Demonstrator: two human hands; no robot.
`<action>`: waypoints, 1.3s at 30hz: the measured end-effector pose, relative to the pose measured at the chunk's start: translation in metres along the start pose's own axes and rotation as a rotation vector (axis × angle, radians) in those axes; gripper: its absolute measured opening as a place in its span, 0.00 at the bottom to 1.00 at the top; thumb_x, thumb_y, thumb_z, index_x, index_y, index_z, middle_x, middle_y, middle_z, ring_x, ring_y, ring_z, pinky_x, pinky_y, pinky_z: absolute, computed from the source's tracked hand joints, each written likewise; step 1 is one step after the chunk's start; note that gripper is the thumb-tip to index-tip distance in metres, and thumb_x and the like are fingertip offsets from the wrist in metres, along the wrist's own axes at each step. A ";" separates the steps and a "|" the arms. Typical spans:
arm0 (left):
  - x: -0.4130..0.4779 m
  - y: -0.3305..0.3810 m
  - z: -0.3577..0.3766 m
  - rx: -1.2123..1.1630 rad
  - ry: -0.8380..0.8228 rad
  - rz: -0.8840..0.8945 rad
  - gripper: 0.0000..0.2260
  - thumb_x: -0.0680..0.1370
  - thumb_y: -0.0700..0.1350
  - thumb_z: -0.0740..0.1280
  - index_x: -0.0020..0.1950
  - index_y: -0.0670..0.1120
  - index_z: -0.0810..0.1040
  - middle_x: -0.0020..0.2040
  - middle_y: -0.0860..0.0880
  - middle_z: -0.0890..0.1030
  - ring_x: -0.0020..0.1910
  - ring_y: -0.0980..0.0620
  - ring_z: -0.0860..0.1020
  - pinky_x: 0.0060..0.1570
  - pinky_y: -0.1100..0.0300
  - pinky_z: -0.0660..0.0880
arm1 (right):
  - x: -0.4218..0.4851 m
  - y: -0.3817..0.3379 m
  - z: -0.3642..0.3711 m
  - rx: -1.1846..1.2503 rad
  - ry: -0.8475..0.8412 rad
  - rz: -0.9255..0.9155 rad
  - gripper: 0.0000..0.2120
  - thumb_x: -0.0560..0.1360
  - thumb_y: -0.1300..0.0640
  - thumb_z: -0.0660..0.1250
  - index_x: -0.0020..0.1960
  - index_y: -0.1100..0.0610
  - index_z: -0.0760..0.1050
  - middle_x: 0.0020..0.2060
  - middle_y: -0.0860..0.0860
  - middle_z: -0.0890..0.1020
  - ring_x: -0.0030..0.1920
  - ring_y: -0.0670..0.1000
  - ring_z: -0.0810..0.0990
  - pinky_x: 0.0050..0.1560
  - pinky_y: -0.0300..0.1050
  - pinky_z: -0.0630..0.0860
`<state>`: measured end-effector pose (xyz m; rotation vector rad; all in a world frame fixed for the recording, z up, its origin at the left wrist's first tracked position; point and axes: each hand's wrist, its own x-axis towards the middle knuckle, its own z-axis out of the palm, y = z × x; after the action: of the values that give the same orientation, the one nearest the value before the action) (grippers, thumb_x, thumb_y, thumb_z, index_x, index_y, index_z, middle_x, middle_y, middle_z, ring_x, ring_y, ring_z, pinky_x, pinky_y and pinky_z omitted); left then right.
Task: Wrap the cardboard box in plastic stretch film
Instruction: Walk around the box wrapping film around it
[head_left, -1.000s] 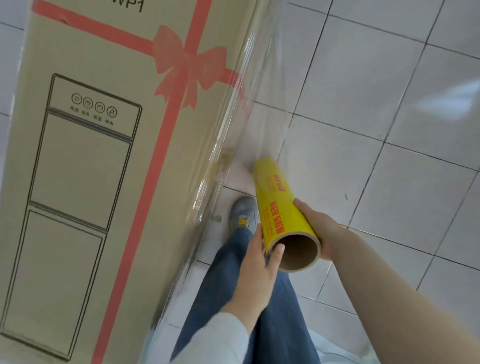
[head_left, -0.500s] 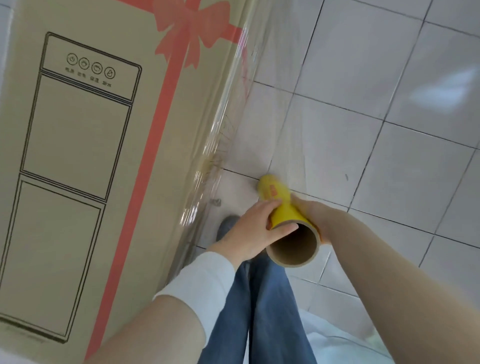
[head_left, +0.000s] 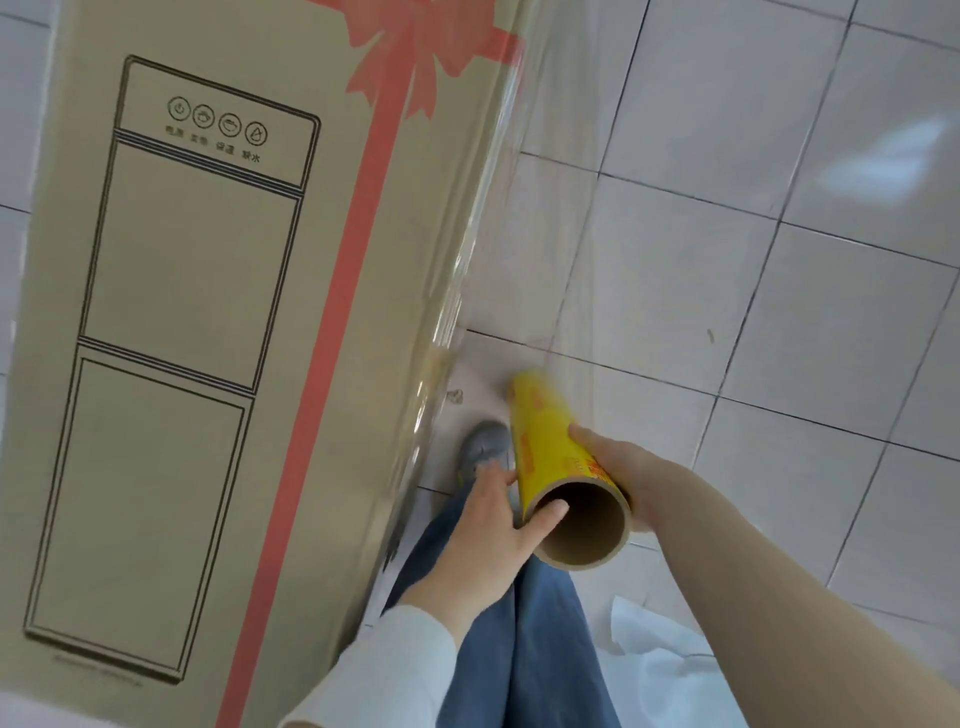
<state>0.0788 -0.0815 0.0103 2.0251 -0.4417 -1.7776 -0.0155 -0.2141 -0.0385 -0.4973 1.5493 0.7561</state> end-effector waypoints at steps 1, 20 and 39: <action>0.002 -0.001 -0.004 0.043 -0.034 -0.010 0.34 0.73 0.61 0.64 0.74 0.52 0.54 0.76 0.53 0.54 0.75 0.56 0.51 0.69 0.66 0.55 | 0.000 -0.001 0.004 -0.067 0.032 0.001 0.27 0.77 0.39 0.61 0.63 0.61 0.72 0.56 0.62 0.80 0.55 0.61 0.80 0.63 0.56 0.74; -0.050 -0.038 0.052 -0.148 0.191 -0.118 0.19 0.80 0.54 0.52 0.70 0.50 0.64 0.64 0.55 0.71 0.68 0.54 0.67 0.56 0.71 0.63 | 0.004 0.045 0.020 0.028 -0.047 -0.043 0.35 0.77 0.42 0.61 0.78 0.49 0.49 0.68 0.57 0.71 0.50 0.57 0.78 0.49 0.51 0.77; -0.069 -0.105 0.049 -0.215 0.099 -0.051 0.20 0.73 0.52 0.68 0.64 0.55 0.68 0.58 0.55 0.77 0.60 0.57 0.76 0.55 0.71 0.71 | 0.026 0.136 0.046 0.246 -0.176 -0.032 0.33 0.73 0.39 0.65 0.72 0.53 0.63 0.58 0.60 0.78 0.48 0.59 0.81 0.41 0.49 0.78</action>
<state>0.0175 0.0383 0.0125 1.9773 -0.1617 -1.6662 -0.0819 -0.0846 -0.0407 -0.2659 1.4418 0.5595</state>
